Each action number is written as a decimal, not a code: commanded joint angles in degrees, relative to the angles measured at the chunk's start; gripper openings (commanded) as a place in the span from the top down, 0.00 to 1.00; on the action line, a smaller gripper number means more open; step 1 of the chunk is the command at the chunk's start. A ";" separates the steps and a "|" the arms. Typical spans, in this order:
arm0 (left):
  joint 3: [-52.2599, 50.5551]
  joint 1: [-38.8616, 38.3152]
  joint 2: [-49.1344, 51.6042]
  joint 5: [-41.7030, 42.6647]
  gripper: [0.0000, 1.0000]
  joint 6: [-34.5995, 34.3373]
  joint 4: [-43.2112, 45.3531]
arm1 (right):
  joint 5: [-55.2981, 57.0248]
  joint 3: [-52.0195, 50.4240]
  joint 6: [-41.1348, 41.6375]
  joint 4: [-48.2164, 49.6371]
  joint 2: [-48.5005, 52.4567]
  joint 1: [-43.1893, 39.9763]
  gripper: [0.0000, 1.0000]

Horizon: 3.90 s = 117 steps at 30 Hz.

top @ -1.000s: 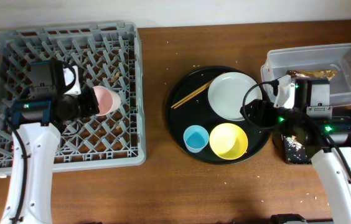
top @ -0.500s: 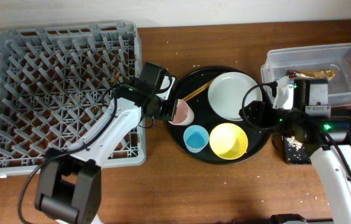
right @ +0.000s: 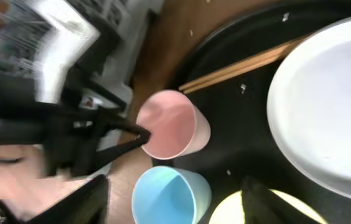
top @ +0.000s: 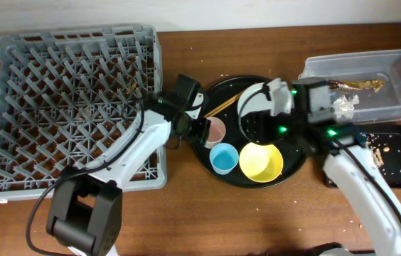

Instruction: Sort waste into correct bins and load items into the dishwasher rack

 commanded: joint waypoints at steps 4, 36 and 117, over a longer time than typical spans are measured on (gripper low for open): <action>15.19 6.73 -6.95 1.90 0.08 -0.09 -15.37 | 6.80 0.55 0.74 7.21 13.97 7.50 0.44; 14.47 21.14 -9.88 80.72 0.16 18.12 -13.38 | -47.65 13.38 11.19 23.41 7.50 -1.25 0.96; 10.51 16.20 -2.12 20.04 0.21 8.85 -21.90 | 1.07 13.25 -46.80 5.92 27.50 5.73 0.17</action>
